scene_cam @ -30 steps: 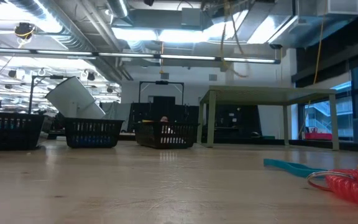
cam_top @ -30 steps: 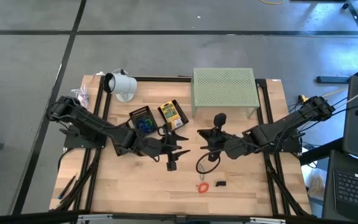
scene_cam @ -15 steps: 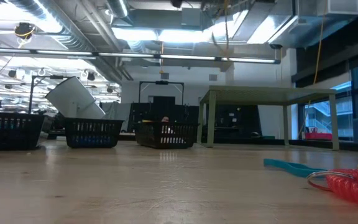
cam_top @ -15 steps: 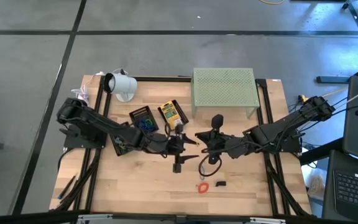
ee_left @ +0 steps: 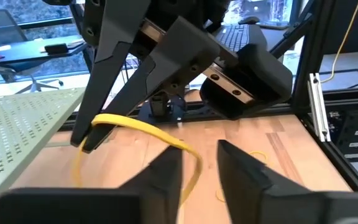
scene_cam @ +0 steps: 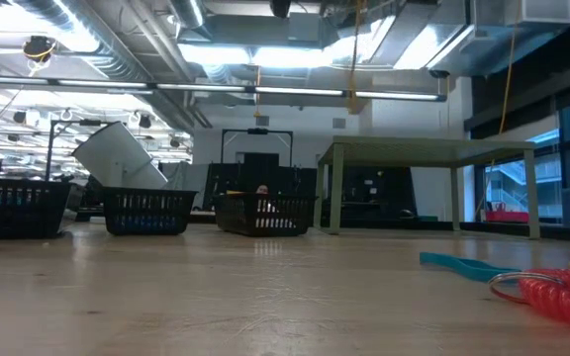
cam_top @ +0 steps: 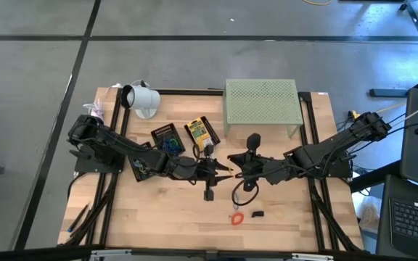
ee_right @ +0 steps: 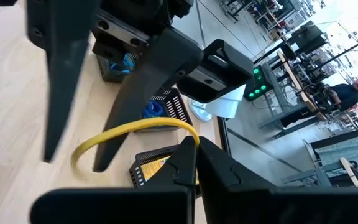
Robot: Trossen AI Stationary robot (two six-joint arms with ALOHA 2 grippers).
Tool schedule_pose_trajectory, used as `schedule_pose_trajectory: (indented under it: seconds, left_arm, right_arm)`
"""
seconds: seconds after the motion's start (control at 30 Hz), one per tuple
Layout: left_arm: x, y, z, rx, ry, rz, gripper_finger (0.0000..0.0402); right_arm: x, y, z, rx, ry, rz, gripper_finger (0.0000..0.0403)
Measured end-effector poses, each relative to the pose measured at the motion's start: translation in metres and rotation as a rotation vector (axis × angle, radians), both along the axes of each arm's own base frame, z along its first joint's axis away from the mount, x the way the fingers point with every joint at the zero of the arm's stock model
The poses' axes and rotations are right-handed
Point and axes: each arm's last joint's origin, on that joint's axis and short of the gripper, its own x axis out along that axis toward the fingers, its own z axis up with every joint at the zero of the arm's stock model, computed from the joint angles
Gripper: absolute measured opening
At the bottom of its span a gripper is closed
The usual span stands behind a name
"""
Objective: Pick & Place Office Desk Supplies
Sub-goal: Put the yellow rubber band into the left black basket
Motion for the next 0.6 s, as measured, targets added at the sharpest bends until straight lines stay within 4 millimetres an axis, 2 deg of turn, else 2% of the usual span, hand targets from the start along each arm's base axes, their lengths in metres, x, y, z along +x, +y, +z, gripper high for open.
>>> schedule_pose_trajectory:
  seconds: [0.13, 0.2, 0.43, 0.6]
  left_arm:
    - [0.0000, -0.0001, 0.0000, 0.000, 0.000, 0.000, 0.0023]
    - [0.0000, -0.0001, 0.0000, 0.000, 0.000, 0.000, 0.0007]
    - [-0.0001, -0.0001, 0.0001, -0.001, 0.000, 0.002, 0.0002]
    - [-0.0002, 0.0000, 0.0002, -0.001, 0.000, 0.002, 0.0002]
  right_arm:
    - [0.0000, 0.0000, 0.0000, 0.001, 0.000, 0.001, 0.0007]
    - [0.0000, 0.0000, 0.0000, 0.003, 0.000, 0.000, 0.0007]
    - [-0.0001, 0.0000, -0.0001, 0.020, -0.006, -0.008, 0.0013]
    - [-0.0004, -0.0005, -0.0004, 0.042, -0.016, -0.036, 0.0062]
